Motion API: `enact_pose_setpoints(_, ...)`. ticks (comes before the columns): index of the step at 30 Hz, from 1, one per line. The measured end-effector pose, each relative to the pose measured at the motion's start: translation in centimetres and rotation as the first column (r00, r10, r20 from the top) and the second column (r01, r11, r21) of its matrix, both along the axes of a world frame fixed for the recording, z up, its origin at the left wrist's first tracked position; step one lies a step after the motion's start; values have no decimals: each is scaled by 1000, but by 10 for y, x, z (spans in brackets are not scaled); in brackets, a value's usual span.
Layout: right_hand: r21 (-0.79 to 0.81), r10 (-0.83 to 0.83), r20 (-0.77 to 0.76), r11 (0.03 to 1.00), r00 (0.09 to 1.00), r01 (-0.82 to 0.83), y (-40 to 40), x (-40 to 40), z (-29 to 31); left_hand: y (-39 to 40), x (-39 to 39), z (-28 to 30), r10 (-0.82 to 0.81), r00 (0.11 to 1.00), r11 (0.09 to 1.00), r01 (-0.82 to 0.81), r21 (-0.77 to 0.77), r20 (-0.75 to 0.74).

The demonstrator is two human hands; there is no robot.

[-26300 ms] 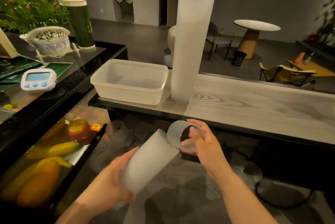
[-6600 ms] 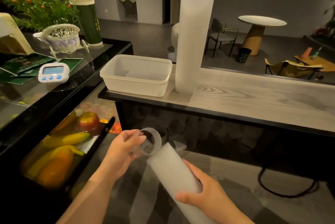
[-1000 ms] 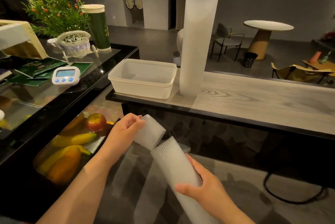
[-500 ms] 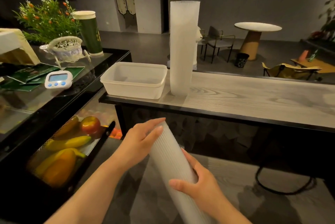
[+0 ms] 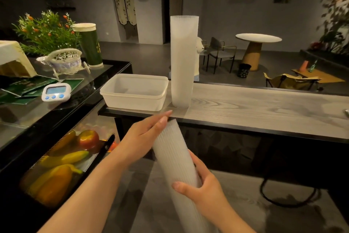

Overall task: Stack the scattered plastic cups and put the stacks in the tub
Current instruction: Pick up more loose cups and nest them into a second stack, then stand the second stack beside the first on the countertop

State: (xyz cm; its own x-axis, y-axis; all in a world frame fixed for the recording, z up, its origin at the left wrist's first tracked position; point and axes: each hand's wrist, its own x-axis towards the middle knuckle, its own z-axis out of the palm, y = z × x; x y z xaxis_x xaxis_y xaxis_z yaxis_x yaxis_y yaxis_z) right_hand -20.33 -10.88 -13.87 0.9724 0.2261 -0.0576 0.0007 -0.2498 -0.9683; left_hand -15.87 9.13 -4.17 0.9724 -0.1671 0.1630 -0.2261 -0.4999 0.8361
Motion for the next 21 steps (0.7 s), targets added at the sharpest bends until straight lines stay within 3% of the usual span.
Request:
enact_pose_setpoints(3, 6, 3, 9, 1000, 1000, -3, -7, 14, 19, 8, 15, 18, 121, 990, 965, -101, -241, 70)
enact_pose_setpoints(6, 61, -87, 95, 995, 992, 81, -21, 35, 54, 12, 24, 36, 263, 960, 905, -210, -369, 99)
enact_pose_setpoints(9, 147, -237, 259, 968, 936, 204, -36, 65, 104, 12, 28, 40, 333, 939, 874, -275, -400, 82)
enact_pose_setpoints(14, 245, -433, 487, 901, 758, 357, -55, 119, 177, 17, 33, 30, 394, 918, 842, -336, -422, 55)
enact_pose_setpoints(17, 127, -435, 546, 888, 716, 442, -57, 156, 191, 19, 34, 21, 433, 901, 812, -396, -429, -12)
enact_pose_setpoints(21, -103, -381, 502, 865, 776, 491, -49, 197, 167, 22, 34, 11, 440, 896, 812, -423, -402, -56)
